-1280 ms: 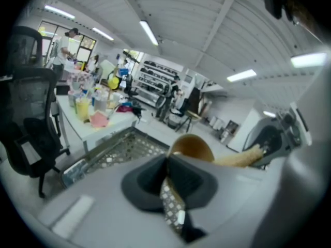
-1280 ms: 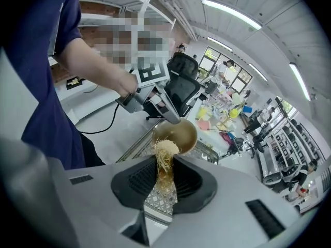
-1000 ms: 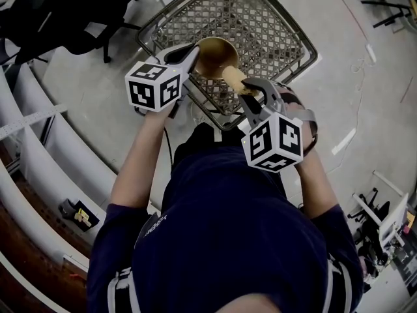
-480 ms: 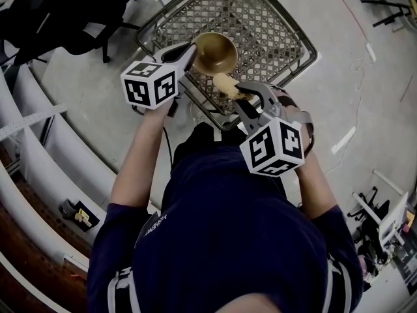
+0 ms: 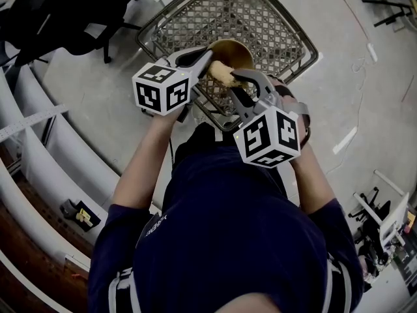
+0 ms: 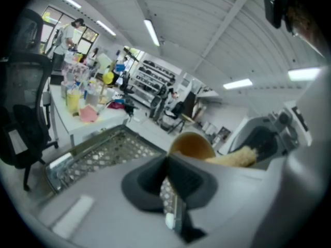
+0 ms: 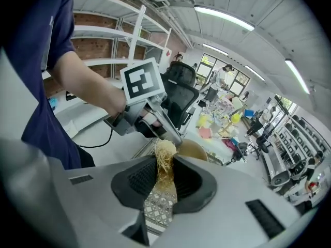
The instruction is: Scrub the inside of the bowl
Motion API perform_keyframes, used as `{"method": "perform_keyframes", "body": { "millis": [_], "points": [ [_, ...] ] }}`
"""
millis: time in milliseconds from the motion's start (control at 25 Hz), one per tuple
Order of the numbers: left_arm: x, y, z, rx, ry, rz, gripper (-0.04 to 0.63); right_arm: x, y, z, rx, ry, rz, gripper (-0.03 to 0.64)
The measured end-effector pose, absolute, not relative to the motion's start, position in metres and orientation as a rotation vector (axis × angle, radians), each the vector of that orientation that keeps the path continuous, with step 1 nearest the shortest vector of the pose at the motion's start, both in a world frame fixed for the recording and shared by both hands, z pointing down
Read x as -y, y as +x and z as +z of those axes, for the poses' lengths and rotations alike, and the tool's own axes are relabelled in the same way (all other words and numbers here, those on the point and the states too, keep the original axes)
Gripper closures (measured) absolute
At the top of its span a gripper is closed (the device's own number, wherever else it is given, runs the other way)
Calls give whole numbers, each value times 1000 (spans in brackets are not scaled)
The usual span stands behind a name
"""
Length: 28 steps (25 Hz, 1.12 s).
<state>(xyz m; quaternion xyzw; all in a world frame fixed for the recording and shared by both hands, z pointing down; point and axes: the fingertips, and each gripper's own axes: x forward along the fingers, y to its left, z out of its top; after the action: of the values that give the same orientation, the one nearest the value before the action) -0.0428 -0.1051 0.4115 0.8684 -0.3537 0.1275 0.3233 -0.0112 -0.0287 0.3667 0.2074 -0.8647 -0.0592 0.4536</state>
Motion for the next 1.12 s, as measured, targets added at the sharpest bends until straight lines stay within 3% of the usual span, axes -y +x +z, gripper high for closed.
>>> {"method": "perform_keyframes", "body": {
  "millis": [600,1120],
  "points": [
    [89,-23,418,848,2332,454,583,66,21,370,1999,681,-245,546],
    [97,-33,406,933,2394,501,581,21,-1,413,1912,408,-261,546]
  ]
}}
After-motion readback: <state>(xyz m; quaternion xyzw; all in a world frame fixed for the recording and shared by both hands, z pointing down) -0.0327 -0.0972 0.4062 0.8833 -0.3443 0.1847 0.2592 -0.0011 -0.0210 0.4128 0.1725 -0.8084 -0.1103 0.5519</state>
